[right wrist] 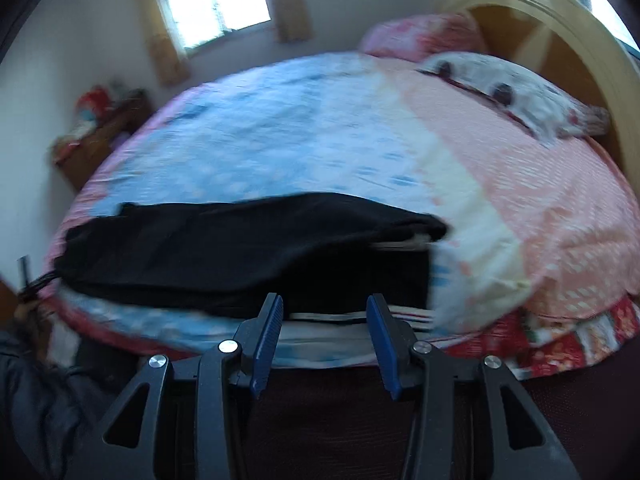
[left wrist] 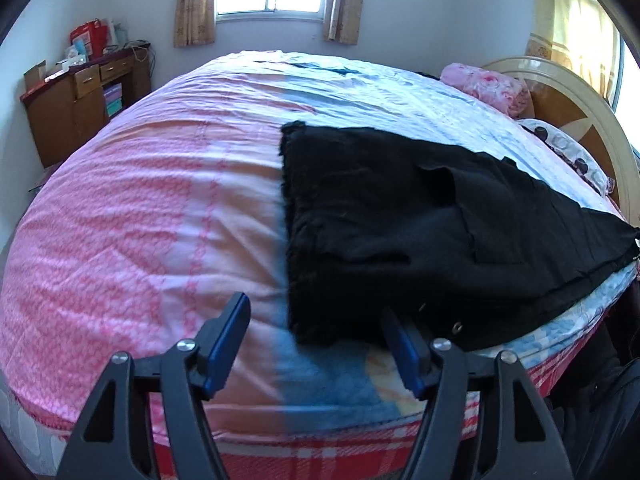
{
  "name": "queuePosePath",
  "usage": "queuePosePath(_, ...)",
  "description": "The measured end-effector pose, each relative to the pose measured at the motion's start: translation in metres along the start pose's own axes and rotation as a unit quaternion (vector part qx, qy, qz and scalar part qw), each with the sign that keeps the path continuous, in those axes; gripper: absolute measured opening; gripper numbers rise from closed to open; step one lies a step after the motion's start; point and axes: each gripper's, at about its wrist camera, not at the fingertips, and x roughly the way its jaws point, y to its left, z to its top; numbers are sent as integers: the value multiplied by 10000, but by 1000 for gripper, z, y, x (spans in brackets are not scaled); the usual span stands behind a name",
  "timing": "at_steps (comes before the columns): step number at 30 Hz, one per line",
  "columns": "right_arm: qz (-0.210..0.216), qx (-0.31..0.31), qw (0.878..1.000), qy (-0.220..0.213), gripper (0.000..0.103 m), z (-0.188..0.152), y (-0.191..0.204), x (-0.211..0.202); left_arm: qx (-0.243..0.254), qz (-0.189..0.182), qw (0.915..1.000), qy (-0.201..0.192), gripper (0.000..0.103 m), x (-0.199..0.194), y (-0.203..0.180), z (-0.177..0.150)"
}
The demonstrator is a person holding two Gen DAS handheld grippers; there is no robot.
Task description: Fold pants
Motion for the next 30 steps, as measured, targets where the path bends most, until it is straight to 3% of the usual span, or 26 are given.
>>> queuePosePath(4,520,212,9983,-184,46,3,28,7,-353,162,9992,-59,70,-6,17,-9)
queuePosePath(6,472,28,9989,10,46,7,62,37,-452,226,9985,-210,70,-12,16,-8)
queuePosePath(8,383,-277,9986,232,46,7,98,70,-545,28,9979,-348,70,-16,10,-6)
queuePosePath(11,745,-884,9925,386,46,7,166,121,-580,-59,9973,-445,70,-18,-4,2)
queuePosePath(14,909,-1837,9773,534,46,3,235,167,-547,-72,9973,-482,70,-20,-13,6)
queuePosePath(19,982,-2995,9464,709,46,-18,308,212,-492,36,9978,-448,70,-33,-12,-2)
queuePosePath(21,1015,-3331,9341,792,46,-27,325,222,-567,-1,9973,-456,70,-39,-8,-5)
queuePosePath(27,719,-3547,9256,1104,46,-33,328,251,-854,-411,9945,-452,77,-32,-4,-2)
queuePosePath(28,684,-3602,9236,1123,42,-34,328,253,-888,-468,9939,-454,77,-29,-4,-1)
queuePosePath(29,648,-3676,9208,1131,29,-36,328,255,-903,-474,9938,-445,77,-25,-5,1)
queuePosePath(30,627,-3731,9182,1173,24,-39,329,257,-897,-521,9937,-434,77,-21,-6,3)
